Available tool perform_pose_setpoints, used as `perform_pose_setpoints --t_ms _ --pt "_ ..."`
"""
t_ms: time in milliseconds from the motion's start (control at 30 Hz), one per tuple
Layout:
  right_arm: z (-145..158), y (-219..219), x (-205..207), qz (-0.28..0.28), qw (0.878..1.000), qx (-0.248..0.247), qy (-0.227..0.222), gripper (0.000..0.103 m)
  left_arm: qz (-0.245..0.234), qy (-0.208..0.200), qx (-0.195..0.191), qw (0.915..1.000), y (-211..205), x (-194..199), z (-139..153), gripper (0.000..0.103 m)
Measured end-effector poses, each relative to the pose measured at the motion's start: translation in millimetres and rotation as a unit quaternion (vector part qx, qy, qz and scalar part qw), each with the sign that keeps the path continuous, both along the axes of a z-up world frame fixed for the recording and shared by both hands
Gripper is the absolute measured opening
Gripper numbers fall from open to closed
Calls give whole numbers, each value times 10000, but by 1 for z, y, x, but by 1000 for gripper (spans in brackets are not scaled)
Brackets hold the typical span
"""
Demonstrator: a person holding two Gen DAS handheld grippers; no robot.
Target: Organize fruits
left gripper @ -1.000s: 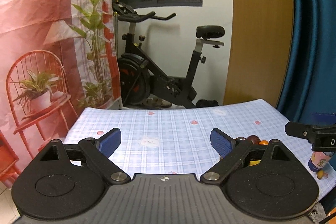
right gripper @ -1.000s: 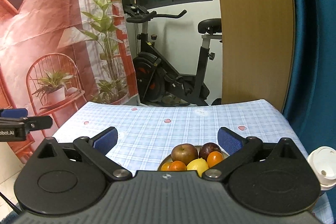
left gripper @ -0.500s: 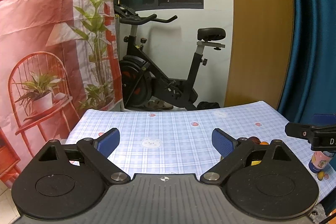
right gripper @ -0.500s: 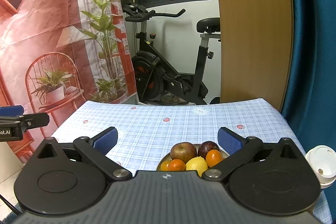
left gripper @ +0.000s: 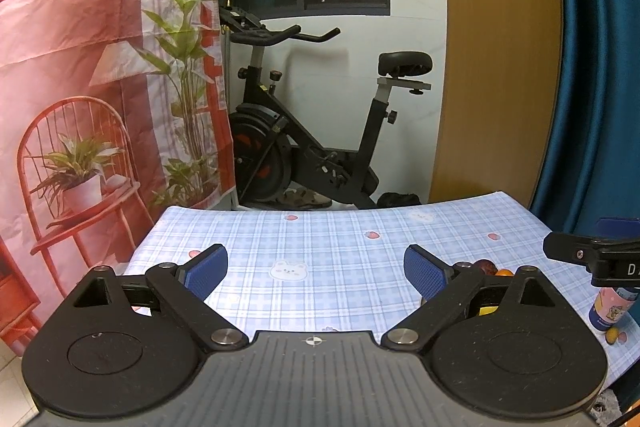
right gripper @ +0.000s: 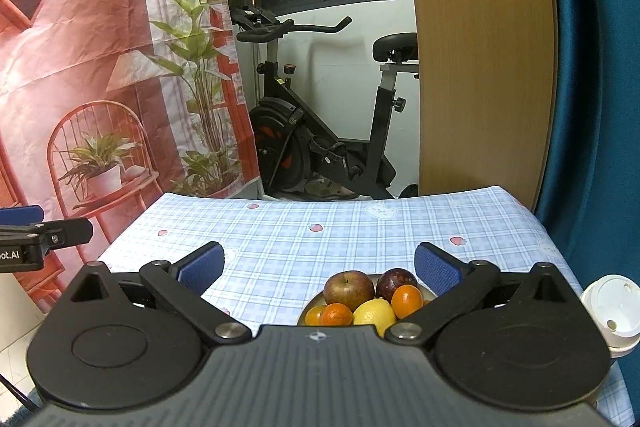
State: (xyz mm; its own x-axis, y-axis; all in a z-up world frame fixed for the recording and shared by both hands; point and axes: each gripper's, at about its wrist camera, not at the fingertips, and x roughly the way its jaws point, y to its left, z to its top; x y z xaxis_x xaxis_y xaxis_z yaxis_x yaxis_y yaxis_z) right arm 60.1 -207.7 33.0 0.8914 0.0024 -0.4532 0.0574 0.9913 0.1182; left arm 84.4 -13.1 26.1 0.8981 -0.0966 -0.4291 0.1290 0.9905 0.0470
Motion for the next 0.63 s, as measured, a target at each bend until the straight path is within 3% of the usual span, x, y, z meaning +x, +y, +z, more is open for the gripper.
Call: perform_pose_setpoints --t_ms 633 --pt "-2 -2 5 -34 10000 31 83 103 68 42 -8 10000 3 3 -1 99"
